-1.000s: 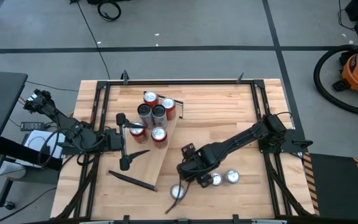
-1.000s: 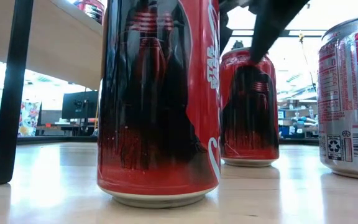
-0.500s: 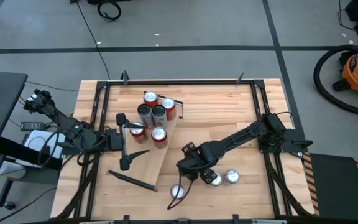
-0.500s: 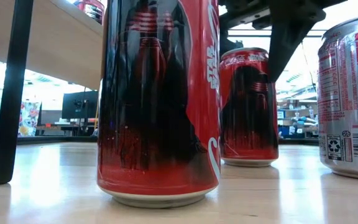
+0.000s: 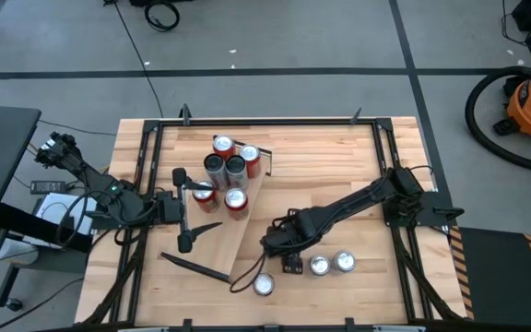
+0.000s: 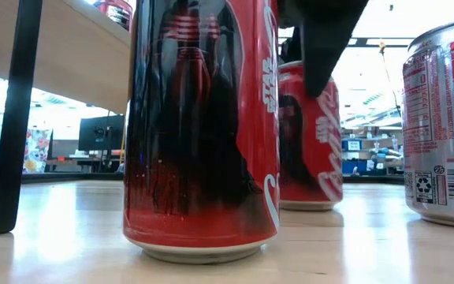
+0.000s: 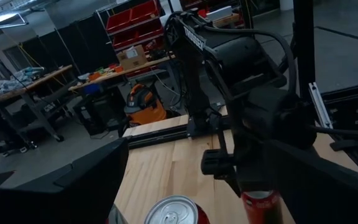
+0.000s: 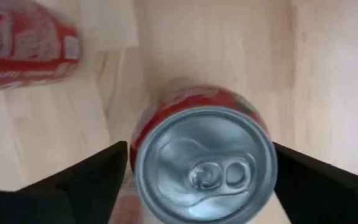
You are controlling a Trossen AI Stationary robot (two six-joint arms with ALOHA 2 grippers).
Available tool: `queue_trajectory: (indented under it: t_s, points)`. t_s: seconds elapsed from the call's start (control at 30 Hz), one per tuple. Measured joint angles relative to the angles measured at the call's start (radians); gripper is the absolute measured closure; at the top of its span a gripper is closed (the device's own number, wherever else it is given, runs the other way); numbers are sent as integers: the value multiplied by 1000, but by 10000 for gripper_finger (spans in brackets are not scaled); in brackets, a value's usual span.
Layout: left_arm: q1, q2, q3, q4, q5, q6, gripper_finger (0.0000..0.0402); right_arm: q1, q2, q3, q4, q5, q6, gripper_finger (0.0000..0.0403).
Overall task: Place canned beverage on shelf
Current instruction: Put the right red soda can on the shelf
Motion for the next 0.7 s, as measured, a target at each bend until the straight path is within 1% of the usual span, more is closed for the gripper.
queue_trajectory:
  t_s: [0.07, 0.23, 0.5, 0.6, 0.7]
  points:
    - [0, 0, 0, 0, 0, -1, 15, 1, 0, 0, 6, -1, -29, 14]
    - [0, 0, 0, 0, 0, 0, 15, -14, 0, 24, -2, -29, -201, 24]
    - [0, 0, 0, 0, 0, 1, 15, -8, 0, 46, 3, 34, -666, 24]
    - [0, 0, 0, -4, 0, 1, 15, -8, 0, 46, 10, 36, -710, 27]
    - [0, 0, 0, -10, 0, 1, 15, -8, 0, 46, 16, 35, -639, 40]
